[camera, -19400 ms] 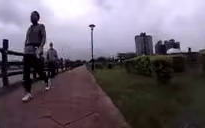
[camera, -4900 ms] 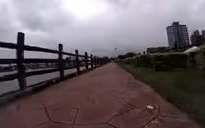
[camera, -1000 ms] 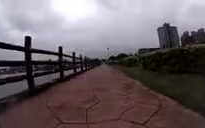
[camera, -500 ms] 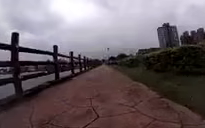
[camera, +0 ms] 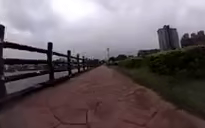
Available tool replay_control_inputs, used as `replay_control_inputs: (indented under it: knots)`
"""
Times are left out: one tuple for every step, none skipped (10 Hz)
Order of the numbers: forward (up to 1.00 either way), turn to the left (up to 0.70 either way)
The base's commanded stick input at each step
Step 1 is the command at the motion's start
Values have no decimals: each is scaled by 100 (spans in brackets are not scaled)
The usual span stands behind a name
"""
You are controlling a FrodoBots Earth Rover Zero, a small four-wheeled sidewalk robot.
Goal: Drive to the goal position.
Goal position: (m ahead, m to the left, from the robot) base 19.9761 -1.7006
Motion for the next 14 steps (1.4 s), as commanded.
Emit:
replay_control_inputs:
  knots:
    - [100, 0]
    - [100, 0]
    - [100, 0]
    - [100, 0]
    - [100, 0]
    - [100, 0]
    - [100, 0]
    - [100, 0]
    - [100, 0]
    - [100, 0]
    - [100, 0]
    - [100, 0]
    - [100, 0]
    - [100, 0]
